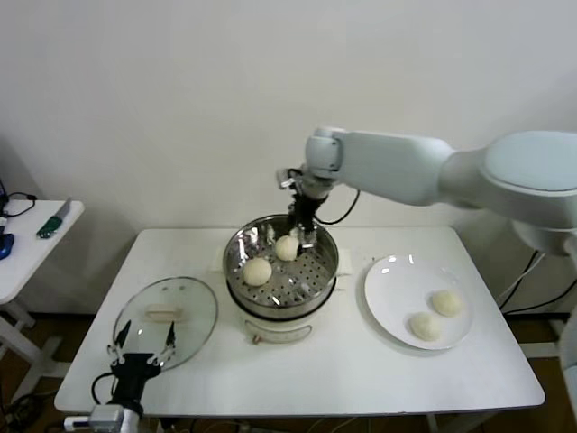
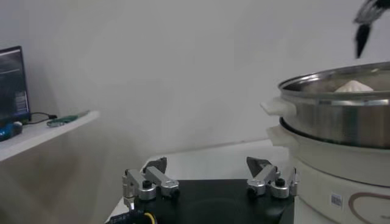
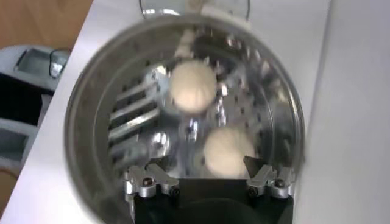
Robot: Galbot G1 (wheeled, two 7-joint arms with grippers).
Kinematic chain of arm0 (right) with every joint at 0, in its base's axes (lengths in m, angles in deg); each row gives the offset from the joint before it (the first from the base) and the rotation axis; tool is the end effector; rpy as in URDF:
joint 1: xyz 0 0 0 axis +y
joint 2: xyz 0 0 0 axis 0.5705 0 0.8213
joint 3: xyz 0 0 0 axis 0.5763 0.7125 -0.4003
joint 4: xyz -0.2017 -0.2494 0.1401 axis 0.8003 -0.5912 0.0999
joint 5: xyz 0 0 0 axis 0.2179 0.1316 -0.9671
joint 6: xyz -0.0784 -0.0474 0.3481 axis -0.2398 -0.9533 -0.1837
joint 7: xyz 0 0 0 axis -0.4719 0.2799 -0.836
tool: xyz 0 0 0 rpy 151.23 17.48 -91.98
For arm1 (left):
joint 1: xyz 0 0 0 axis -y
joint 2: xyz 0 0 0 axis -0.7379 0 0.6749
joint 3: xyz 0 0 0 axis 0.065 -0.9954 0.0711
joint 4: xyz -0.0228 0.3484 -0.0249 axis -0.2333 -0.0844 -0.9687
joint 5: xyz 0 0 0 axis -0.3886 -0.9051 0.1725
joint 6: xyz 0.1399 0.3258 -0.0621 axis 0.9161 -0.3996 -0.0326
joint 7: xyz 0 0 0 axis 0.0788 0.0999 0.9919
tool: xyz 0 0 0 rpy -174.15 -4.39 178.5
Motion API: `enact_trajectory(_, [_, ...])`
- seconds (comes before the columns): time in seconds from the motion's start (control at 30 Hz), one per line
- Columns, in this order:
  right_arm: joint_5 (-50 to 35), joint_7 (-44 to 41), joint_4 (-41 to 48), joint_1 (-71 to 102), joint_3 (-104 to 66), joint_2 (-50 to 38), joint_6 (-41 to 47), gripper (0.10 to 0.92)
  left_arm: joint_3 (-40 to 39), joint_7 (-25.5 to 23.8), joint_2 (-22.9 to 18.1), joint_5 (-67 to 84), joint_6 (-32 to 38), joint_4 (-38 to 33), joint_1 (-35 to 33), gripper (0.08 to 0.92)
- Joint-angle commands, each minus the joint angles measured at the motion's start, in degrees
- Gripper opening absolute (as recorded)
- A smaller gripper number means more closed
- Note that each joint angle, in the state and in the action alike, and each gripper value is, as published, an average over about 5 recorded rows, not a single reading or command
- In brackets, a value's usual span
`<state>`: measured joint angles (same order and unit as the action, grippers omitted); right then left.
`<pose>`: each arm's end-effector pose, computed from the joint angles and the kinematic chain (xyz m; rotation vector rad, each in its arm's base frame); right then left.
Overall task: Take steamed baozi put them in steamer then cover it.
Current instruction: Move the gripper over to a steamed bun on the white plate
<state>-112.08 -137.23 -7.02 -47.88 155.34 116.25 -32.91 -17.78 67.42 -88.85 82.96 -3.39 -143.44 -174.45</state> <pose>0.6097 0.0811 -0.0308 1.4813 -1.3284 1.3657 0.1437 0.0837 -0.3373 0.1469 -2.9417 -0.2551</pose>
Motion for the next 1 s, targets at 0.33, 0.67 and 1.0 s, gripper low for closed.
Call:
enact_trajectory(0.33, [24.9, -1.6, -16.3, 9.2, -3.8, -32.8, -1.5, 0.823, 0.3, 0.1, 0.0, 0.1, -0.4, 0.4, 0.0, 0.823])
enact_trajectory(0.67, [33.4, -1.4, -13.2, 22.8, -10.3, -35.6, -3.1, 0.823, 1.0, -0.1, -0.4, -0.2, -0.2, 0.7, -1.2, 0.823])
enact_trajectory(1.0, [35.4, -1.7, -9.6, 28.0, -13.9, -33.3, -4.3, 0.823, 1.2, 0.0, -0.8, -0.6, -0.1, 1.7, -1.2, 0.823])
